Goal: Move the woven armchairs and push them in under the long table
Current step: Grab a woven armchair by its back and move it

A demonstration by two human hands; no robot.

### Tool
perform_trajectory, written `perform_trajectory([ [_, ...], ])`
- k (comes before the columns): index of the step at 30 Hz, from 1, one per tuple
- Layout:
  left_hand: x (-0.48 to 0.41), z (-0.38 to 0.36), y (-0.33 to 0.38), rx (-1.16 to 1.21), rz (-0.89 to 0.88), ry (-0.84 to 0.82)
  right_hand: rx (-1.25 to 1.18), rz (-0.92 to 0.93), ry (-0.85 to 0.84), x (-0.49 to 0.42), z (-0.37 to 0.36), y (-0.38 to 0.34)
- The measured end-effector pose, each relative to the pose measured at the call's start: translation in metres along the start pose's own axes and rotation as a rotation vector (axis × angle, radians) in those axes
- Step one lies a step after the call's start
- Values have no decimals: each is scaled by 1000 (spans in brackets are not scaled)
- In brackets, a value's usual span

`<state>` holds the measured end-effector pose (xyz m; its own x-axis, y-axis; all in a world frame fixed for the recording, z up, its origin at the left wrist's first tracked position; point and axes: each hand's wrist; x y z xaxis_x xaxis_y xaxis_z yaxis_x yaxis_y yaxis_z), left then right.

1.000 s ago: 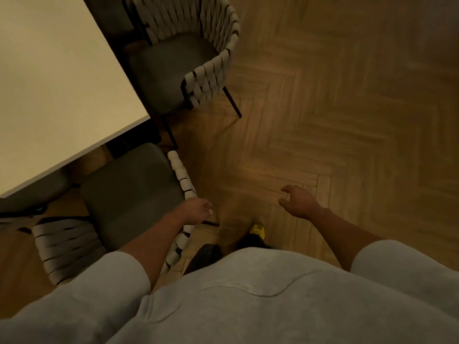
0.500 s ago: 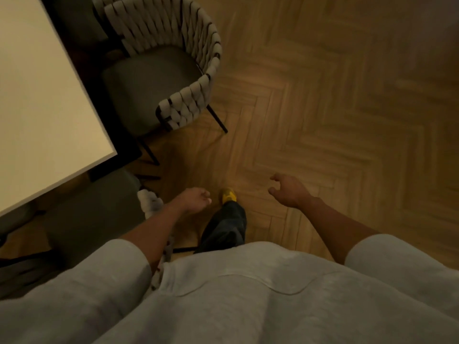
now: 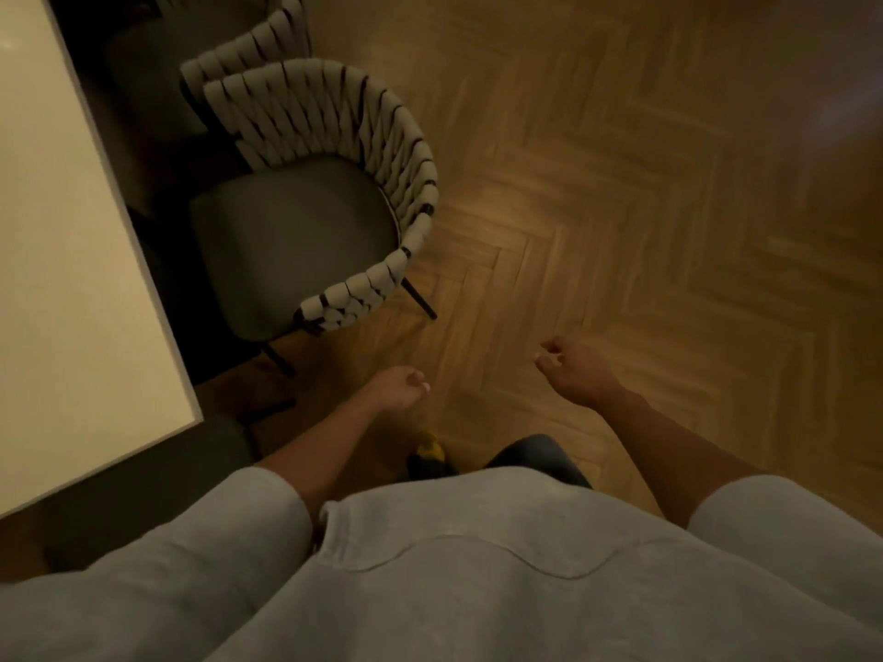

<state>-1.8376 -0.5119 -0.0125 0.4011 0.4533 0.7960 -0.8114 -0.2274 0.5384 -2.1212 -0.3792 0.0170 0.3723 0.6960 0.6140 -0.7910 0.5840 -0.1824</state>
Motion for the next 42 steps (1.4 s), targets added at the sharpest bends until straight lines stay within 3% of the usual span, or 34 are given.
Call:
perform_trajectory([
  [11,-112,71,80,368,170,125,26,187,-99,-205,126,-26],
  [19,-169,96,146,761,285,421,274,449,-166,-351,239,-72],
  [22,-174,102,167,787,310,531,333,527,-177,-387,275,-98],
  [28,-196,128,186,762,420,691,421,651,-236,-455,307,-155],
  [35,-230,163,183,943,563,839,544,737,-232,-518,335,-239],
  [42,-244,182,176,1118,702,884,646,880,-258,-539,324,-332],
])
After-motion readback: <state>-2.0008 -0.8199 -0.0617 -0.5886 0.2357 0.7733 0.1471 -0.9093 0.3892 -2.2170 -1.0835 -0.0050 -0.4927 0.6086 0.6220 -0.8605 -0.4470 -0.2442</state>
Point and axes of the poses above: each hand's wrist, its own x-axis away from the middle knuckle, its own z-axis out of the back of the hand, y = z × x, and after that the axes turned 15 degrees about x, right-handed
